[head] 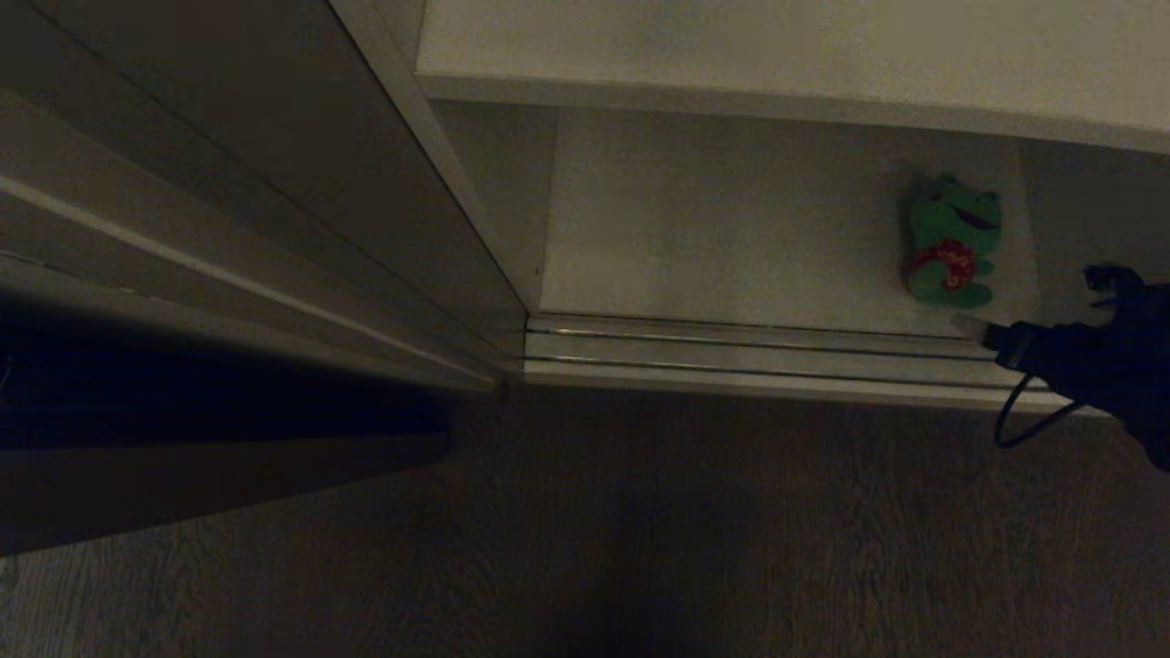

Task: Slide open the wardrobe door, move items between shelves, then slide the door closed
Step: Place the green doll on the higher shelf

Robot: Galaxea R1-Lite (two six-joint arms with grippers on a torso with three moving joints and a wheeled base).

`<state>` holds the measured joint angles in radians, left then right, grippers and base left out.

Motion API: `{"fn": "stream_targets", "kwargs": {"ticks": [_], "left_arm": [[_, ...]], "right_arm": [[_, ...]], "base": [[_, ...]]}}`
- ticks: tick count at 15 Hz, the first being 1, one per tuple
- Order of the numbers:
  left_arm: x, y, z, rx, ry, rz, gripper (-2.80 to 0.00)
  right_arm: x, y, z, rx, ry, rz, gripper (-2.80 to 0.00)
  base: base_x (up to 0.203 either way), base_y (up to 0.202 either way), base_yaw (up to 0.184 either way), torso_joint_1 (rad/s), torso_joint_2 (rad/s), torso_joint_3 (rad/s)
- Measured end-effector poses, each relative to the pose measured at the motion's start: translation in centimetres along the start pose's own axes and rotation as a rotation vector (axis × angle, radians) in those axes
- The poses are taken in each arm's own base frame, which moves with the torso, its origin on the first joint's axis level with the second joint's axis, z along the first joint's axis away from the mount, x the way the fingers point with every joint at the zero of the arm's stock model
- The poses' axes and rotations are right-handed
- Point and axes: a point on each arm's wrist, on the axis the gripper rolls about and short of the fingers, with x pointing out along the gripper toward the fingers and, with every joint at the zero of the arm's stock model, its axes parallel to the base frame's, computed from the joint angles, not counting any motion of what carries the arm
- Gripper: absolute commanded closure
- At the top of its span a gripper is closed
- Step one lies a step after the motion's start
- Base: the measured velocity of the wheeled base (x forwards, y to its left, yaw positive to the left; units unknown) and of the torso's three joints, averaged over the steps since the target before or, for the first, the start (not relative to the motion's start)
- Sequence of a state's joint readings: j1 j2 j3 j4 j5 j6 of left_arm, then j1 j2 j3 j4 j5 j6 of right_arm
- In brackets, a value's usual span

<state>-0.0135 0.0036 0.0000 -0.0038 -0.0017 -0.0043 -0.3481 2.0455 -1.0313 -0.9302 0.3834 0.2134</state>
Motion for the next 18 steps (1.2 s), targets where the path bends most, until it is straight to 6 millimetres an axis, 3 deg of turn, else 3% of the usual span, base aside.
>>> {"fn": "stream_targets", "kwargs": {"ticks": [4,8,13,18], "left_arm": [[0.0,0.0,0.0,0.000,0.000,0.001,0.00],[0.0,0.0,0.0,0.000,0.000,0.000,0.00],[0.0,0.0,0.0,0.000,0.000,0.000,0.00],[0.0,0.0,0.0,0.000,0.000,0.001,0.00]], "right_arm": [[1.3,0.9,1.2,-0.022,-0.048,0.037,-2.80],[3.3,1.4,0.8,-0.031,-0.061,0.062,-2.80],[5.0,0.2,0.8,-0.043,-0.097,0.055,-2.80],[5.0,-1.1,1.8,-0.065,-0.154,0.039,-2.80]], "base": [[0.000,0.000,0.000,0.000,0.00,0.000],[0.000,0.000,0.000,0.000,0.00,0.000],[0.000,0.000,0.000,0.000,0.00,0.000],[0.000,0.000,0.000,0.000,0.00,0.000]]}}
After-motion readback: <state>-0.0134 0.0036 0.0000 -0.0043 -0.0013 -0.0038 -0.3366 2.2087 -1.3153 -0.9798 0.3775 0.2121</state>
